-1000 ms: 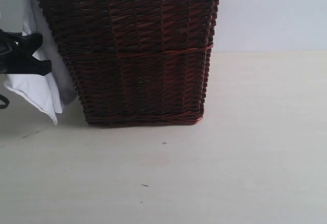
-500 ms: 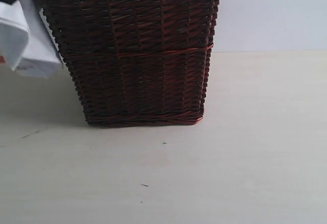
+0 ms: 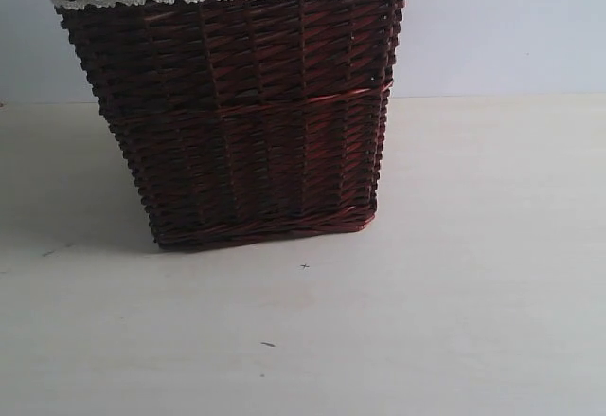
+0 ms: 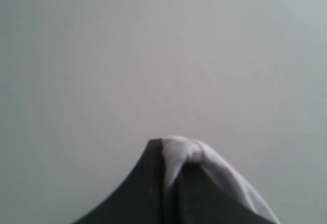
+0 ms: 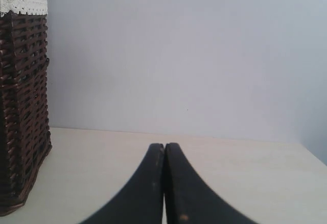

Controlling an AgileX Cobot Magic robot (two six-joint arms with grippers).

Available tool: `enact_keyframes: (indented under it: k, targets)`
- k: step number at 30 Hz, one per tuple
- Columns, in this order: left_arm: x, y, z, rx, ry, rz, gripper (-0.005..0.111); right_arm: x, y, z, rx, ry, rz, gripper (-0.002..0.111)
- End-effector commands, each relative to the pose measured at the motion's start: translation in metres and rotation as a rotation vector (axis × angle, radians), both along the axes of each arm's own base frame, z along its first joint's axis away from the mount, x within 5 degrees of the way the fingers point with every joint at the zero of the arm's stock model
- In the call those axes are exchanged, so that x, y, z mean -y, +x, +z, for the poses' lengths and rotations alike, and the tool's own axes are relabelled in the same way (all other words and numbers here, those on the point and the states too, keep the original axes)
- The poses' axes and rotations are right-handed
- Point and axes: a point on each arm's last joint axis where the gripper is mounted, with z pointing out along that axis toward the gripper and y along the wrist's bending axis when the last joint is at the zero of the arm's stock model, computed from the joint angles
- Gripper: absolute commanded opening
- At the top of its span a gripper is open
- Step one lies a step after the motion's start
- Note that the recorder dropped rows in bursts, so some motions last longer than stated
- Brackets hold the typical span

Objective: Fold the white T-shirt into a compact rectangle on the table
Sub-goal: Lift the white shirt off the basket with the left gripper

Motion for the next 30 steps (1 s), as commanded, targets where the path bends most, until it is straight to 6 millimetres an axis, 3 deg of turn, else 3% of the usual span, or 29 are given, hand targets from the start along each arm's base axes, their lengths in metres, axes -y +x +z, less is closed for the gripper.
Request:
enact_keyframes:
  k: [1, 8, 14, 26, 30]
  targets:
    - [-0.003, -0.022, 0.047, 0.152, -0.055, -0.023, 0.000, 0.000, 0.000, -0.001, 0.010, -0.003, -0.004, 0.000]
    - [-0.007, -0.045, 0.096, 0.275, -0.085, -0.024, 0.000, 0.000, 0.000, -0.001, 0.010, -0.003, -0.004, 0.000]
    - [-0.012, -0.085, 0.133, 0.393, -0.176, -0.129, 0.000, 0.000, 0.000, -0.001, 0.010, -0.003, -0.004, 0.000]
    - [-0.022, -0.167, 0.157, 0.544, -0.187, -0.160, 0.000, 0.000, 0.000, -0.001, 0.010, -0.003, -0.004, 0.000]
    - [-0.025, -0.176, 0.158, 0.489, -0.210, -0.158, 0.000, 0.000, 0.000, -0.001, 0.010, -0.003, -0.004, 0.000]
